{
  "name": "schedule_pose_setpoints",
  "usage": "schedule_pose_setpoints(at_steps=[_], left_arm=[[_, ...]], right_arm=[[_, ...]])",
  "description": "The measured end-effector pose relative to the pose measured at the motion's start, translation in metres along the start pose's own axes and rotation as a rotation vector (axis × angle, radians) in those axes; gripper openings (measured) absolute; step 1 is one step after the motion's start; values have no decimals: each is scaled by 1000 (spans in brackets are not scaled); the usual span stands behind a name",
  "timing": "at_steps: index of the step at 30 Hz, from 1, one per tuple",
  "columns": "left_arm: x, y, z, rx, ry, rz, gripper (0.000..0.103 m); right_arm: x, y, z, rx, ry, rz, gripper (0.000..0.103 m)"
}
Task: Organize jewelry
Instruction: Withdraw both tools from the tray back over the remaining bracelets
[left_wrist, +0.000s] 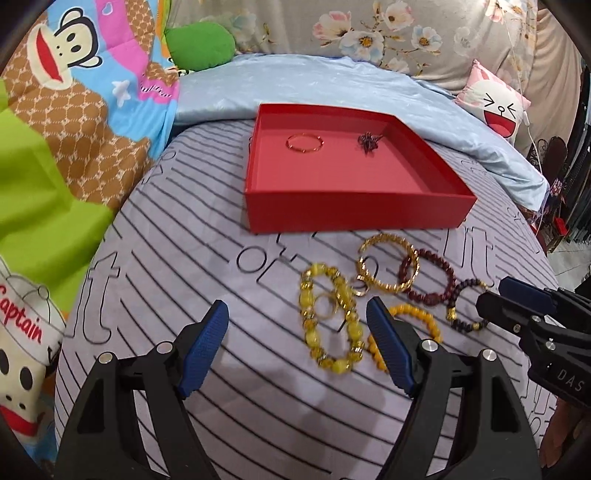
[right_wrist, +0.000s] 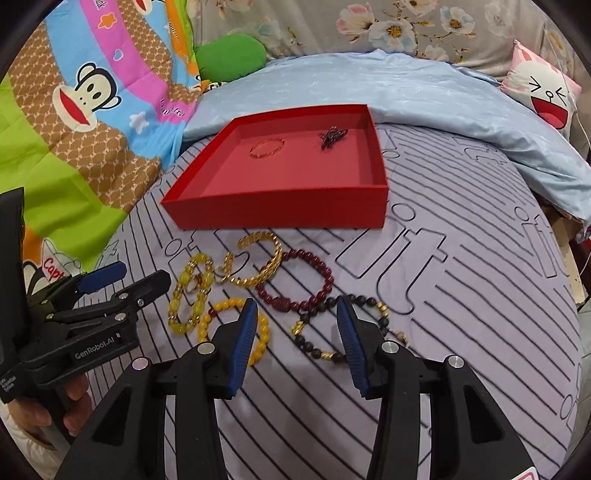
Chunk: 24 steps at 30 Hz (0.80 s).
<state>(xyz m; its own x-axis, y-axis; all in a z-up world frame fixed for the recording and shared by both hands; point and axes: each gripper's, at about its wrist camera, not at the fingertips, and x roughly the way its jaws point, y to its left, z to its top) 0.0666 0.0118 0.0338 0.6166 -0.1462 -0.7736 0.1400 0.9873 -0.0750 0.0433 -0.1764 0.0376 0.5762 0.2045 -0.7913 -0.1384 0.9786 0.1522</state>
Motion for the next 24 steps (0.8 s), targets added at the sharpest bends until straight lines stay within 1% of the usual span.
schedule_pose_setpoints(at_steps=[5,7,13,18,24], left_arm=[[1,7,-8,-15,19,22,74],[1,10,-10,-19,18,37,74],[2,21,-12,-42,28,53,76],[6,29,-13,-56,39,54,76],[11,33,-10,-64,46,49,76]], right_arm=[[11,17,2,-47,-5,-5,57],[19,24,5,-64,-3,-6,57],[42,36,13,-96,17,-13,59],[59,42,22,-108,24,-18,61],[78,47,30,-128,39,-33,62]])
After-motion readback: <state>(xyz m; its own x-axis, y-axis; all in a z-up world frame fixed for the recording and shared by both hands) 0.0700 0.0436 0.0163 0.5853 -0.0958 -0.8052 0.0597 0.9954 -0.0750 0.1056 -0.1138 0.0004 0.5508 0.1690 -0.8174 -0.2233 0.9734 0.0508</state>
